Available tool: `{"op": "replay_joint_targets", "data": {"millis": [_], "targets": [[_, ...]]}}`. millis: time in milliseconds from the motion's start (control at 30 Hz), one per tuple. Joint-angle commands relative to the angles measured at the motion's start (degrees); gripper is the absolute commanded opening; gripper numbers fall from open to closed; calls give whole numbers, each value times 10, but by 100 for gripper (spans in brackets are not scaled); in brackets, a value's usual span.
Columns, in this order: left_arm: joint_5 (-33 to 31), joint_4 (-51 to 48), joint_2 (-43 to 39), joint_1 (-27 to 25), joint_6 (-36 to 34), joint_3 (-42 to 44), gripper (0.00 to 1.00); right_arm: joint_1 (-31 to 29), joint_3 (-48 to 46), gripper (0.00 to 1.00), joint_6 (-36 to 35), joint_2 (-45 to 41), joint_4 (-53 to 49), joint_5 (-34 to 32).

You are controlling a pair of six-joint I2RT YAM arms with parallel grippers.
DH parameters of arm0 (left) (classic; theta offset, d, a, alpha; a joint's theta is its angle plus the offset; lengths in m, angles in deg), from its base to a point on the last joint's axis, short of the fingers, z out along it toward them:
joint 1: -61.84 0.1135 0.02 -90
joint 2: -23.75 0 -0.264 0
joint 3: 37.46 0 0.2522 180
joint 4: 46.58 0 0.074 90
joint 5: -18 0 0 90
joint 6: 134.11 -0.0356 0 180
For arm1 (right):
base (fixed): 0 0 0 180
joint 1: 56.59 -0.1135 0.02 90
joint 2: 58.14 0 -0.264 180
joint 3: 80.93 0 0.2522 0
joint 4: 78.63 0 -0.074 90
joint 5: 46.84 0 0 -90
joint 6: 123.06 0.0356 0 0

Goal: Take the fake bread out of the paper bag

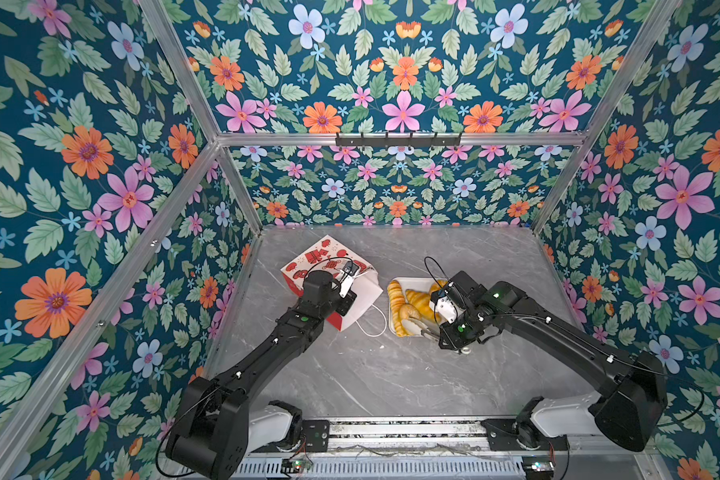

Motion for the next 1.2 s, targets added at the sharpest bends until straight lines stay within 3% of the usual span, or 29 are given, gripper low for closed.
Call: {"op": "replay_joint_targets", "data": {"millis": [0,433,900,1067,1167], "targets": [[-3,11,-1,1,3,-1,0,0,9,16,5,-11,-34,-34],[0,10,0,1,3,-2,0,0,20,12,31,-44,-80,-84],[-1,9,-2,2,4,-1,0,-1,-12,11,34,-15,-23,-48],[0,9,-2,2,4,-2,0,-1,-20,14,35,-5,-19,-50],[0,9,-2,2,4,-2,0,-1,-25,21,40,-11,-11,-48]]}}
